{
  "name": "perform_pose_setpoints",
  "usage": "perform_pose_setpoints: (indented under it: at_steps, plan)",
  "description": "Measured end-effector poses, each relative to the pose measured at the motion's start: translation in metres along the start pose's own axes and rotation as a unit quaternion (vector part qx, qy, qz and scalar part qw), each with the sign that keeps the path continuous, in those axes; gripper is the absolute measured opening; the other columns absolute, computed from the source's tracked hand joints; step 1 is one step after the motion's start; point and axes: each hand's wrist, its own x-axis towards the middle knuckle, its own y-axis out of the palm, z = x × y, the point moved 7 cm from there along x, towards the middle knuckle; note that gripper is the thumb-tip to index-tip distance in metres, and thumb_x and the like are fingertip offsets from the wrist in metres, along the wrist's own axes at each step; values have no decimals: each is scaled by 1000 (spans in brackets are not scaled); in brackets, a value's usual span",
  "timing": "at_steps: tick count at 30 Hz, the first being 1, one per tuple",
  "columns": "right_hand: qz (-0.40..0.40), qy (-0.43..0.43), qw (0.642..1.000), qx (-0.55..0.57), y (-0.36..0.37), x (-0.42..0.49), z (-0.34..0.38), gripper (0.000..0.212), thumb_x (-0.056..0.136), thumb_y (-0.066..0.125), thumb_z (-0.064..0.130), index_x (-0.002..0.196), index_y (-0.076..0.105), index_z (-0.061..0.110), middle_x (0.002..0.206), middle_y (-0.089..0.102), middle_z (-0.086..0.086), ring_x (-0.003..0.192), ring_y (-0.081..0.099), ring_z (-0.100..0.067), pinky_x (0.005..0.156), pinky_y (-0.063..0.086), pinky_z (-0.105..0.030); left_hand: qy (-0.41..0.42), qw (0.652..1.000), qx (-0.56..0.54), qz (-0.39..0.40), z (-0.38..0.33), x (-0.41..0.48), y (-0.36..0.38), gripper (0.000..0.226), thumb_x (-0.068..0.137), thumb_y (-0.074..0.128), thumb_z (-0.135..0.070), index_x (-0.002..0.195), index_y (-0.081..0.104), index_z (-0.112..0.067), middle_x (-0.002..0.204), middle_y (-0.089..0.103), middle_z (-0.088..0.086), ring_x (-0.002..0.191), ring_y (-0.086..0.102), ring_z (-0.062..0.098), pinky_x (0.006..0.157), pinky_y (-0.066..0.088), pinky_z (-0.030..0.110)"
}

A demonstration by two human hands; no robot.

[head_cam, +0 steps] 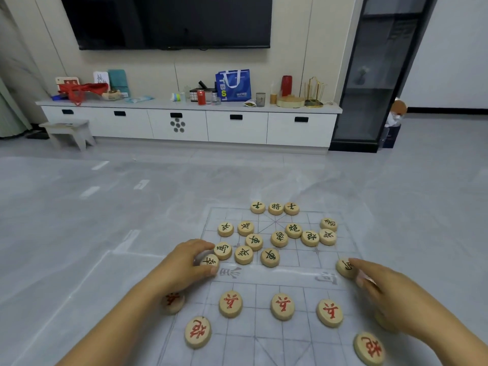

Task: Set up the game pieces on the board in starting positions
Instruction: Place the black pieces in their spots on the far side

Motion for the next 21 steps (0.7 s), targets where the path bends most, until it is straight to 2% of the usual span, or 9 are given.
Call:
perform_pose_setpoints:
  at_steps: [4, 8, 11, 14, 17, 19, 21]
  plan:
    - [8, -9, 1000, 6, 5, -2, 1, 40, 99, 33, 26, 138, 35, 30, 144, 41, 10, 130, 41, -12, 100, 31, -18, 11, 1000, 23, -4, -2, -3, 4, 51, 88, 56, -40, 135, 41, -30, 146, 35, -7, 134, 30, 14, 112, 27, 32]
    - [-3, -37, 999, 17, 8, -2, 7, 39, 99, 32, 27, 137, 36, 33, 144, 40, 13, 131, 40, -9, 106, 30, -20, 12, 999, 35, -16, -9, 2, 5, 43, 89, 54, -38, 131, 47, -29, 143, 40, -5, 131, 36, 16, 110, 31, 34]
    - [-2, -52, 998, 25, 10, -5, 10, 40, 98, 31, 29, 137, 33, 36, 144, 40, 15, 130, 40, -8, 106, 31, -20, 25, 995, 45, -83, -26, 6, 1, 42, 89, 56, -35, 128, 50, -24, 140, 42, -4, 129, 37, 16, 106, 32, 31]
    - [-12, -65, 998, 19, 8, -8, 13, 38, 98, 30, 28, 136, 34, 36, 141, 43, 14, 127, 43, -7, 103, 33, -18, 83, 987, 41, -128, -60, 15, 5, 35, 90, 56, -29, 124, 56, -21, 136, 48, -4, 127, 41, 15, 104, 31, 29]
    - [-23, -79, 997, 13, 7, -9, 16, 36, 98, 29, 28, 132, 37, 36, 135, 48, 14, 122, 46, -7, 100, 37, -18, 114, 986, 56, -106, -96, 34, 21, 34, 92, 52, -27, 125, 55, -22, 132, 53, -3, 123, 44, 16, 104, 32, 31]
    - [-22, -82, 996, 11, 7, -8, 16, 34, 98, 29, 28, 130, 38, 36, 134, 50, 13, 121, 47, -10, 100, 39, -21, 102, 985, 114, -78, -112, 53, 34, 38, 92, 49, -31, 129, 51, -22, 132, 52, 1, 124, 42, 20, 103, 31, 35]
    - [-19, -85, 996, 16, 8, -7, 15, 34, 98, 30, 28, 129, 39, 37, 135, 49, 14, 121, 47, -9, 100, 38, -20, 89, 976, 194, -51, -125, 68, 45, 38, 91, 49, -37, 124, 53, -18, 125, 54, 6, 119, 42, 25, 97, 30, 36]
